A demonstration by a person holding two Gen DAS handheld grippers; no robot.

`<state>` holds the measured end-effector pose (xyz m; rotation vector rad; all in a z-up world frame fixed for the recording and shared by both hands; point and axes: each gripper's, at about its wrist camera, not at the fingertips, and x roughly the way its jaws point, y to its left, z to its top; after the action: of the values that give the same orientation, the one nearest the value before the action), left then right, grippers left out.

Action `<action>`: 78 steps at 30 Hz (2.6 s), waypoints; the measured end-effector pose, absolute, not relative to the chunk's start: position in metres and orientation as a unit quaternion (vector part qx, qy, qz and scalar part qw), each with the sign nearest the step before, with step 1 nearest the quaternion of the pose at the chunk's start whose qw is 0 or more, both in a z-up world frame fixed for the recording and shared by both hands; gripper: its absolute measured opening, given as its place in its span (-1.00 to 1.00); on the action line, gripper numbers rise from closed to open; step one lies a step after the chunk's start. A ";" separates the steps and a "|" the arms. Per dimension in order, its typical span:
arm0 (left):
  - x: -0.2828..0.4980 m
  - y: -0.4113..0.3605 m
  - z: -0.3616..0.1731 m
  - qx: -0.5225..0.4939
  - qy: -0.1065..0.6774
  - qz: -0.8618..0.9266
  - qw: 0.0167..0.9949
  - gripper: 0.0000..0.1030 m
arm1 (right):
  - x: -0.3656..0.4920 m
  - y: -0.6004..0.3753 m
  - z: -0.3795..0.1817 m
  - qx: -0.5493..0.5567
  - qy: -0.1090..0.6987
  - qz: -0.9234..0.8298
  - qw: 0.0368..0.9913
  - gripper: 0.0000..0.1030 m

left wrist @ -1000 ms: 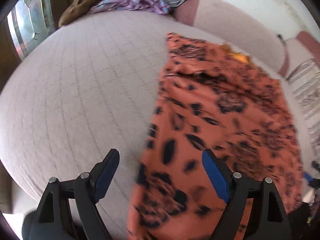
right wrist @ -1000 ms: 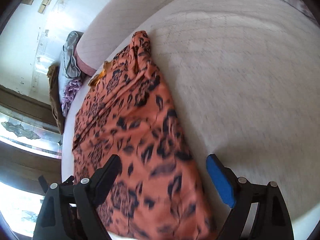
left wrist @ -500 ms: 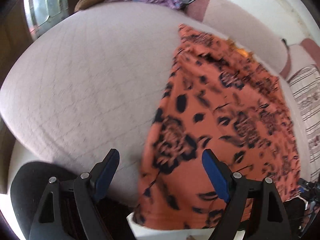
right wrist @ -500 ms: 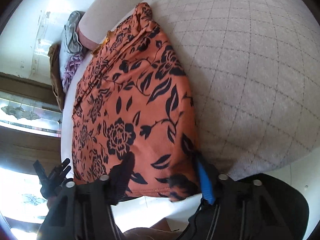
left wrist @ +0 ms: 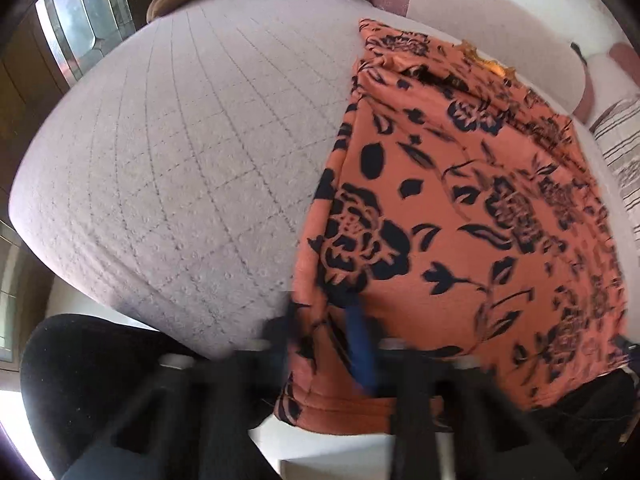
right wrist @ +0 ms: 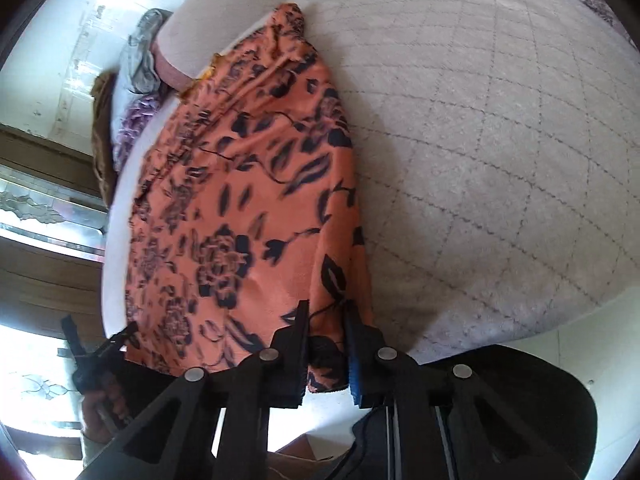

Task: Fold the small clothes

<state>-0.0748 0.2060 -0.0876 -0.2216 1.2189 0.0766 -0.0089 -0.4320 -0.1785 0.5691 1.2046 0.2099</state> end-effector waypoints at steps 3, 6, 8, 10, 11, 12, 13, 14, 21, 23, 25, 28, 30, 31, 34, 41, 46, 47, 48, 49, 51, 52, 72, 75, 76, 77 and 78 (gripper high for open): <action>-0.078 0.208 -0.077 -0.112 0.554 0.039 0.824 -0.35 | -0.008 -0.434 -0.180 0.280 0.554 0.109 0.776 -0.33; -0.083 0.212 -0.086 -0.115 0.555 0.057 0.822 0.37 | -0.011 -0.431 -0.173 0.287 0.533 0.126 0.786 0.61; -0.081 0.210 -0.098 -0.114 0.580 0.042 0.806 -0.18 | -0.009 -0.425 -0.177 0.264 0.546 0.120 0.786 -0.17; -0.083 0.209 -0.091 -0.108 0.577 0.035 0.809 -0.82 | -0.009 -0.423 -0.181 0.259 0.560 0.113 0.779 -0.82; -0.084 0.209 -0.084 -0.108 0.576 0.033 0.810 -0.86 | -0.010 -0.424 -0.181 0.257 0.563 0.110 0.778 -0.82; -0.085 0.210 -0.079 -0.107 0.572 0.039 0.812 -0.86 | -0.011 -0.425 -0.179 0.252 0.565 0.107 0.778 -0.82; -0.086 0.212 -0.073 -0.107 0.568 0.044 0.815 -0.84 | -0.016 -0.429 -0.174 0.253 0.563 0.094 0.781 -0.82; -0.086 0.215 -0.067 -0.116 0.568 0.049 0.813 -0.78 | -0.020 -0.435 -0.170 0.258 0.560 0.079 0.783 -0.73; -0.038 0.206 -0.011 -0.124 0.490 0.027 0.863 0.11 | -0.019 -0.472 -0.106 0.241 0.495 0.045 0.833 0.49; 0.001 0.189 -0.009 -0.120 0.476 -0.006 0.871 0.11 | 0.015 -0.474 -0.085 0.240 0.462 0.078 0.851 0.49; 0.048 0.169 -0.012 -0.119 0.454 -0.031 0.882 0.11 | 0.065 -0.474 -0.078 0.241 0.437 0.118 0.858 0.49; 0.106 0.142 -0.026 -0.119 0.442 -0.050 0.888 0.11 | 0.158 -0.471 -0.090 0.263 0.436 0.137 0.850 0.49; 0.143 0.127 -0.041 -0.101 0.450 -0.051 0.886 0.11 | 0.211 -0.472 -0.101 0.277 0.443 0.137 0.842 0.45; 0.159 0.123 -0.049 -0.100 0.461 -0.047 0.881 0.11 | 0.239 -0.472 -0.109 0.287 0.448 0.130 0.837 0.45; 0.183 0.121 -0.068 -0.097 0.480 -0.028 0.872 0.11 | 0.296 -0.473 -0.128 0.313 0.455 0.115 0.826 0.10; 0.186 0.111 -0.096 -0.037 0.482 -0.031 0.875 0.09 | 0.354 -0.449 -0.150 0.263 0.492 0.078 0.826 -0.97; 0.185 0.114 -0.094 -0.041 0.483 -0.033 0.874 0.11 | 0.346 -0.461 -0.153 0.288 0.482 0.048 0.826 -0.81; 0.187 0.114 -0.094 -0.042 0.483 -0.034 0.874 0.12 | 0.342 -0.457 -0.149 0.291 0.477 0.056 0.827 -0.33; 0.189 0.114 -0.095 -0.044 0.484 -0.035 0.873 0.13 | 0.340 -0.454 -0.145 0.293 0.473 0.063 0.829 0.15; 0.189 0.113 -0.096 -0.044 0.484 -0.036 0.873 0.14 | 0.339 -0.449 -0.142 0.294 0.470 0.070 0.829 0.99; 0.193 0.110 -0.098 -0.043 0.483 -0.037 0.874 0.14 | 0.337 -0.445 -0.135 0.289 0.444 0.060 0.846 1.00; 0.194 0.111 -0.098 -0.043 0.483 -0.038 0.874 0.14 | 0.340 -0.442 -0.135 0.277 0.442 0.063 0.851 0.99; 0.198 0.107 -0.099 -0.029 0.483 -0.037 0.874 0.23 | 0.308 -0.389 -0.131 0.251 0.464 0.099 0.844 0.29; 0.201 0.109 -0.092 -0.037 0.498 -0.040 0.865 0.24 | 0.308 -0.398 -0.169 0.251 0.517 0.074 0.815 -0.81; 0.199 0.112 -0.087 -0.046 0.500 -0.044 0.864 0.24 | 0.305 -0.412 -0.172 0.282 0.515 0.047 0.808 -0.95; 0.193 0.118 -0.077 -0.063 0.494 -0.047 0.866 0.24 | 0.299 -0.419 -0.166 0.301 0.505 0.033 0.808 -0.78; 0.188 0.122 -0.070 -0.071 0.486 -0.046 0.870 0.24 | 0.291 -0.419 -0.156 0.296 0.493 0.028 0.818 -0.78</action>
<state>0.1876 0.1220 -0.0703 -0.1486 1.0171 -0.0961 0.2913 -0.4185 -0.1560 0.6309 1.0498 0.0601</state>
